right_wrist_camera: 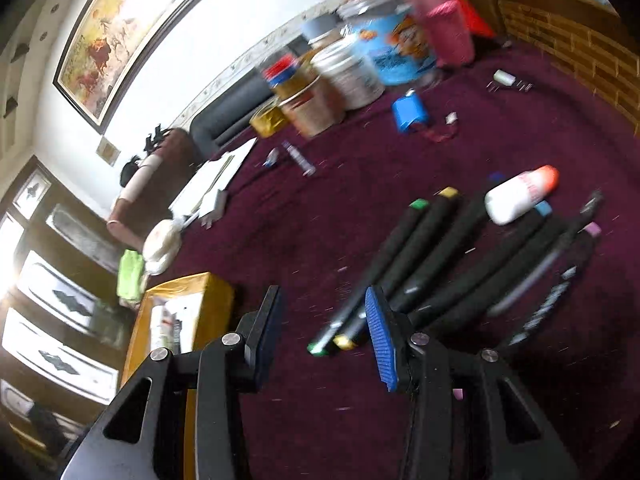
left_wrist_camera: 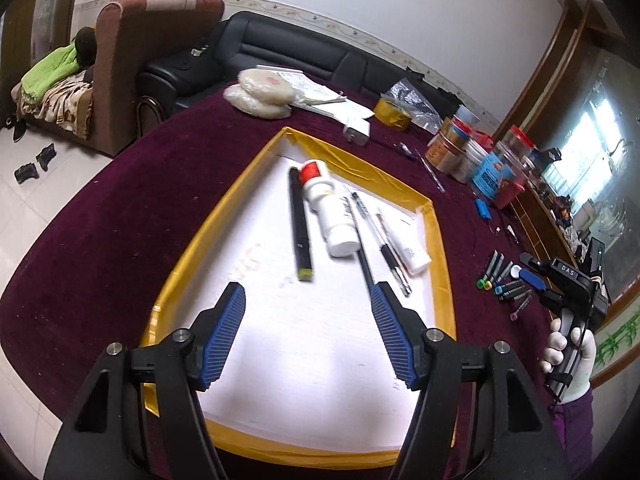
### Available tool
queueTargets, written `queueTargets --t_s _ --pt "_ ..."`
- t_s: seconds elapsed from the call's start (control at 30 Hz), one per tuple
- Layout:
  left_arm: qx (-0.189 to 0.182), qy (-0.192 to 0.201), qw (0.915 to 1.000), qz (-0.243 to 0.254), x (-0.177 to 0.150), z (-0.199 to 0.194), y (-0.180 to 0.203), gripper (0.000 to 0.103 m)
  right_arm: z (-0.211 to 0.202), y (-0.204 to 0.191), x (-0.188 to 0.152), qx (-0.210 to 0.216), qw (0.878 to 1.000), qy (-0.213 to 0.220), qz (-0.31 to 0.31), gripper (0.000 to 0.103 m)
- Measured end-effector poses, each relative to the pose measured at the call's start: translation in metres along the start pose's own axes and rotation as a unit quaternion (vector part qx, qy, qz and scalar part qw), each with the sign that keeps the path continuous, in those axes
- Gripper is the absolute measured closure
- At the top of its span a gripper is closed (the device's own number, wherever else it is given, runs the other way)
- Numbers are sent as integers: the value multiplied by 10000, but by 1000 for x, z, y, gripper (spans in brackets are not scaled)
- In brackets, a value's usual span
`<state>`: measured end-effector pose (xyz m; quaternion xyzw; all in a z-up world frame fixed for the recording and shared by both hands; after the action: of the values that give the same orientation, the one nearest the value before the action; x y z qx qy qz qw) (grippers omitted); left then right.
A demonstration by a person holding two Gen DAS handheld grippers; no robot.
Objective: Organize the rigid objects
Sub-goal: 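Grasp a black marker with green cap with the left gripper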
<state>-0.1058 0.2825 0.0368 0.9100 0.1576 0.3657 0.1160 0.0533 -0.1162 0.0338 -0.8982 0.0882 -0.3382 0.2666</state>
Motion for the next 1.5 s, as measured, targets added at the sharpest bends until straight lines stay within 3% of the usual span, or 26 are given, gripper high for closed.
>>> queueTargets --t_s 0.5,0.83,1.0,1.17,1.27,1.5 --pt "176 -115 9988 437 -8 5 53 38 -51 70 19 -353 9972 649 102 65" --pt "-249 -257 9931 1117 0 17 127 38 -74 123 48 -708 9883 1273 442 65" --pt "-548 -565 9814 1753 -2 43 186 39 -72 147 50 -805 9837 1503 572 65" --pt "-591 -880 9657 2372 -6 100 250 39 -72 163 49 -804 9826 1482 773 64" --pt "-844 -1182 9578 2479 -11 137 282 39 -71 166 47 -733 9831 1444 860 61" --pt "-569 -1077 9411 3156 -15 205 336 39 -67 166 45 -593 9852 1330 906 60"
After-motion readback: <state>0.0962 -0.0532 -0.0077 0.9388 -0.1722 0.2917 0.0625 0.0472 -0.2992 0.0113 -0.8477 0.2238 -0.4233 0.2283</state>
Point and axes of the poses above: each gripper's, at about its wrist camera, not at the fingertips, and z roughly the way its jaws point, y to its right, x to its top, the point moved 5 cm from there along z, roughly the way its jaws point, and after that the axes turned 2 degrees about x, right-handed, at the moved point
